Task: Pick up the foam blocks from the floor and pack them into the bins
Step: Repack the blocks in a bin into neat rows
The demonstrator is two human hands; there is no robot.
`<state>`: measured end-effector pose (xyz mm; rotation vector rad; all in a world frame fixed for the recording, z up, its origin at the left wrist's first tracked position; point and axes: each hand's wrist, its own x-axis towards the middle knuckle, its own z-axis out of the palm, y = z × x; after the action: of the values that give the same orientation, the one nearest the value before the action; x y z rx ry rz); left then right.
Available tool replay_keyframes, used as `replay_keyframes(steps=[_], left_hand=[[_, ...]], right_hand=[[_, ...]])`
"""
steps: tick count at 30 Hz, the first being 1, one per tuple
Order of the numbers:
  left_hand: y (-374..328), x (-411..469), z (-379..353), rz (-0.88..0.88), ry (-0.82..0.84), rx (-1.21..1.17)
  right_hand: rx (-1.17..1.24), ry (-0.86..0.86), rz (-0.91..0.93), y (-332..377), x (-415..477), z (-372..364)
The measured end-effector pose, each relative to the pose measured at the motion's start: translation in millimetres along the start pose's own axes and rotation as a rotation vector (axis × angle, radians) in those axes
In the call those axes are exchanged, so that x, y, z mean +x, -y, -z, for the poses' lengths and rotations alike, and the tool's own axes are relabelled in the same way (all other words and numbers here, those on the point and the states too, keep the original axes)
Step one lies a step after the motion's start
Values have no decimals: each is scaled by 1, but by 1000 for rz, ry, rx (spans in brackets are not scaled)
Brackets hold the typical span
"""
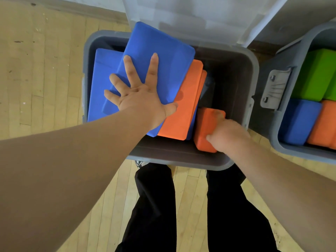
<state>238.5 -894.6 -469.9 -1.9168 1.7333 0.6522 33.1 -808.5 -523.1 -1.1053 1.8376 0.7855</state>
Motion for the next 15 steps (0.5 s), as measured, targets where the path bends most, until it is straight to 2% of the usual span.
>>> replay_keyframes(steps=[2, 6, 9, 12, 15], left_hand=[[2, -6, 0, -9, -23, -10], [9, -17, 6, -36, -63, -35], [11, -29, 20, -245, -128, 29], [2, -42, 36, -468, -180, 104], [-5, -47, 45, -547, -158, 82]], right_hand=[[57, -68, 148, -5, -5, 29], [676, -281, 361, 3, -22, 91], [1031, -139, 433, 16, -22, 128], [1124, 119, 541, 14, -25, 146], [1159, 162, 587, -5, -36, 152]])
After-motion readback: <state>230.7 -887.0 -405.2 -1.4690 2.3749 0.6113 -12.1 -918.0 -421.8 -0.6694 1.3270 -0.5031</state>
